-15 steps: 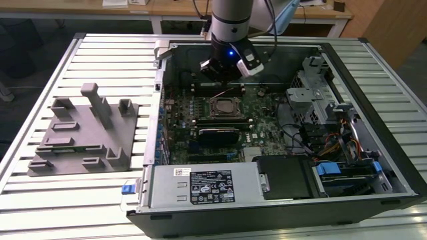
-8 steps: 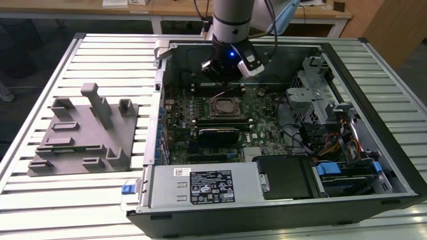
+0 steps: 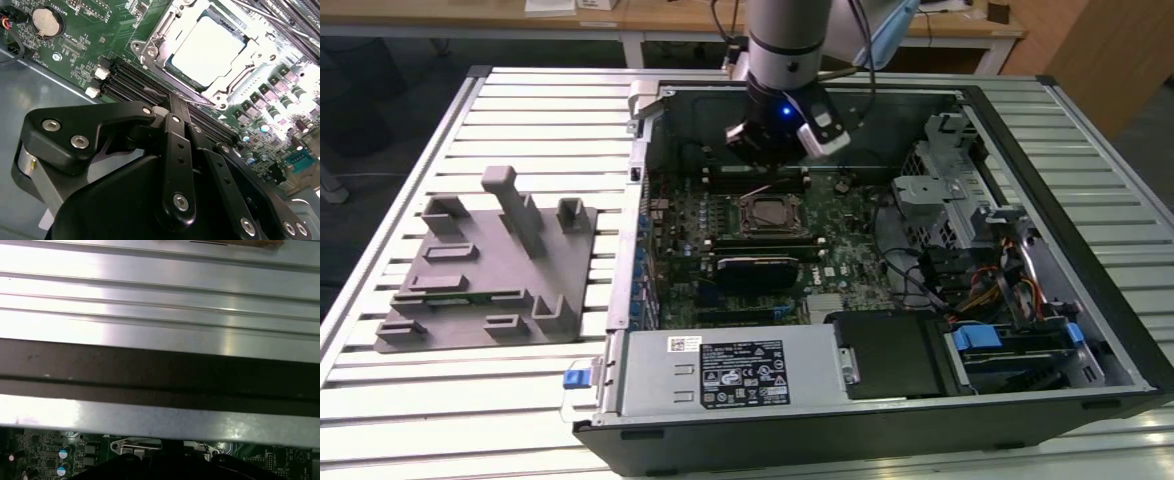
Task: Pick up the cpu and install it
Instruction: 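Install the first cpu locking lever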
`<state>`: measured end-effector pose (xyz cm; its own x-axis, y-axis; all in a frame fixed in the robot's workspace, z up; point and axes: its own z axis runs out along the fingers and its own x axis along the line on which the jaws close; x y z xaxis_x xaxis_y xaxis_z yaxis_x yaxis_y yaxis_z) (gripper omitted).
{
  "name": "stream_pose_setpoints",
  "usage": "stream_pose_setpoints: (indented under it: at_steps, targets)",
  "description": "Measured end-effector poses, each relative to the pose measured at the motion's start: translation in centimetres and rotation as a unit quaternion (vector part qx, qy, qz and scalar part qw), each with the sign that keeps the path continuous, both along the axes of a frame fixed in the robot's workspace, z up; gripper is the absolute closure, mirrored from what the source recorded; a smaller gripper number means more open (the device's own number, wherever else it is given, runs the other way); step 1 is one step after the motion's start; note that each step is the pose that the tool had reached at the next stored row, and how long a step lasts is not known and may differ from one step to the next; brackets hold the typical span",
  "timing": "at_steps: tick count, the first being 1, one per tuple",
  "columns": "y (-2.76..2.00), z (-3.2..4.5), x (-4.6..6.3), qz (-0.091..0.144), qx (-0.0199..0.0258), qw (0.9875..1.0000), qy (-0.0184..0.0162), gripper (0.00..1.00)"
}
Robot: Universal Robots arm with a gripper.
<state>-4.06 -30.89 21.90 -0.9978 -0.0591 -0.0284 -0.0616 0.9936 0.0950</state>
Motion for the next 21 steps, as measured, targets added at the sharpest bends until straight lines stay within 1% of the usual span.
stream_pose_setpoints:
  at_steps: [9, 21]
  targets:
    - [0.04, -0.74, 0.7, 0.000, 0.0000, 1.0000, 0.0000, 0.89]
    - [0.04, -1.81, 1.1, 0.000, 0.0000, 1.0000, 0.0004, 0.89]
